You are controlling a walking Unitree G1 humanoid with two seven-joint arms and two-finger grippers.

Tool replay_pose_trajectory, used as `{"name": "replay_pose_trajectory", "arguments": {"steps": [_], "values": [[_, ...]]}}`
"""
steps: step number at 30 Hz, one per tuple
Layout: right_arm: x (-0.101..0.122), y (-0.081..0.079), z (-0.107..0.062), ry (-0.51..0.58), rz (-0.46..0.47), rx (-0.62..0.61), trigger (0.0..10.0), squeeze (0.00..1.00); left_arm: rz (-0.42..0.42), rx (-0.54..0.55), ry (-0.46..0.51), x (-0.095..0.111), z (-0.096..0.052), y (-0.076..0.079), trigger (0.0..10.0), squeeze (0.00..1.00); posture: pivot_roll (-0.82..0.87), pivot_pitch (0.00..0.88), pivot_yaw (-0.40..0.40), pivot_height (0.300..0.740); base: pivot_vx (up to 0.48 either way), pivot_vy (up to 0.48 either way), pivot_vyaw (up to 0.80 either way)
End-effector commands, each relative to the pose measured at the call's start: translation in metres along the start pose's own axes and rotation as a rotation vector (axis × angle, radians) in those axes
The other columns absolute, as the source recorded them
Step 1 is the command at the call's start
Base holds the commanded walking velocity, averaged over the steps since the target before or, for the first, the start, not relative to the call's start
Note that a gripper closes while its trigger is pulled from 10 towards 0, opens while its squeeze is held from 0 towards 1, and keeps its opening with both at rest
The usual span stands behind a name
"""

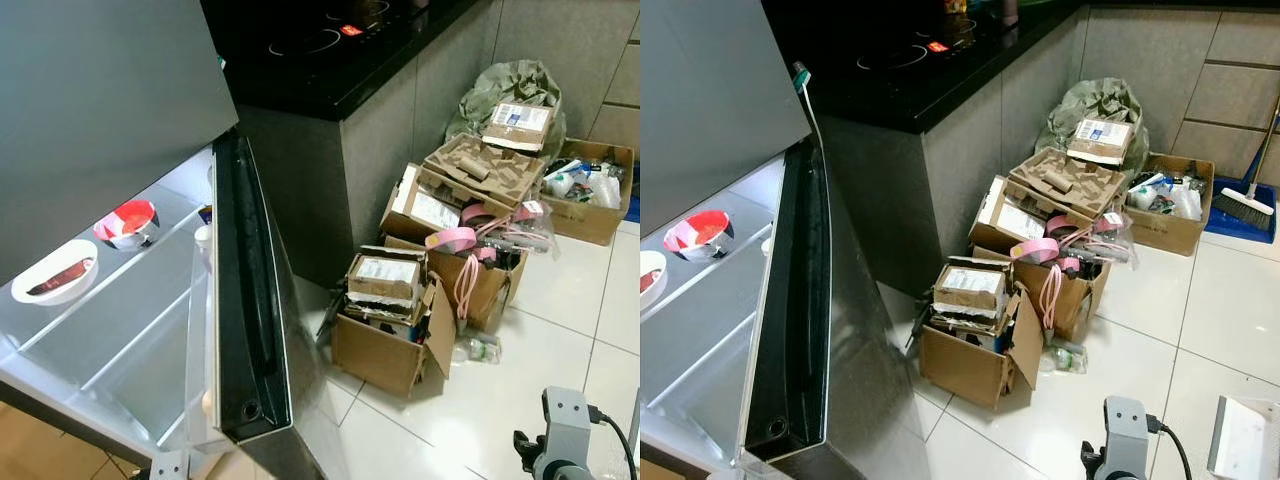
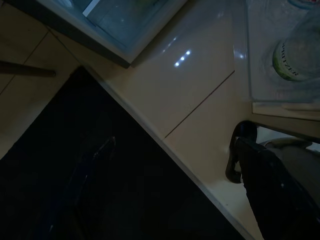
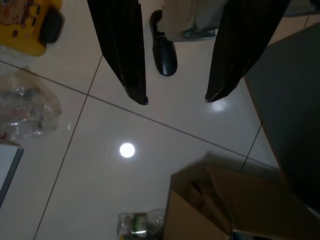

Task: Restocking fridge

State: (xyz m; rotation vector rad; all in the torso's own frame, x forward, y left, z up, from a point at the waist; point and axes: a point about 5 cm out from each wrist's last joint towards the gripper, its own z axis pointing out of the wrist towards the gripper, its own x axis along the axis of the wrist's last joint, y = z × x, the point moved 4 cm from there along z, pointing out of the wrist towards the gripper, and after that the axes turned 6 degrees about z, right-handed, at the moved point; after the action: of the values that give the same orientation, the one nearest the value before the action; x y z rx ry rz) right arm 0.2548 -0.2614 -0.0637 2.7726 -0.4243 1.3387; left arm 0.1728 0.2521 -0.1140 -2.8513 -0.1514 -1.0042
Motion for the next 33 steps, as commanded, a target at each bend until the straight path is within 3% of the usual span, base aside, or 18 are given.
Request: {"name": "replay_pose_trajectory", "arguments": {"steps": [1,18,33], "values": [[-0.013,-0.003,-0.002,-0.035,0.006,0.001,10.0,0.0,0.004,0.013,-0.035,-0.011,-0.004,-0.007,10.0,0.0,-0.07,0.125,0.118,0.74,-0.311,0.0,0.0],[-0.017,-0.005,-0.003,-0.036,0.011,0.003,10.0,0.0,0.012,-0.004,-0.027,-0.01,-0.004,-0.006,10.0,0.0,-0.07,0.12,0.121,0.74,-0.339,0.0,0.0],[-0.018,-0.005,-0.003,-0.037,0.009,0.007,10.0,0.0,0.028,-0.013,-0.017,0.003,0.001,-0.004,10.0,0.0,-0.07,0.112,0.123,0.74,-0.342,0.0,0.0]]}}
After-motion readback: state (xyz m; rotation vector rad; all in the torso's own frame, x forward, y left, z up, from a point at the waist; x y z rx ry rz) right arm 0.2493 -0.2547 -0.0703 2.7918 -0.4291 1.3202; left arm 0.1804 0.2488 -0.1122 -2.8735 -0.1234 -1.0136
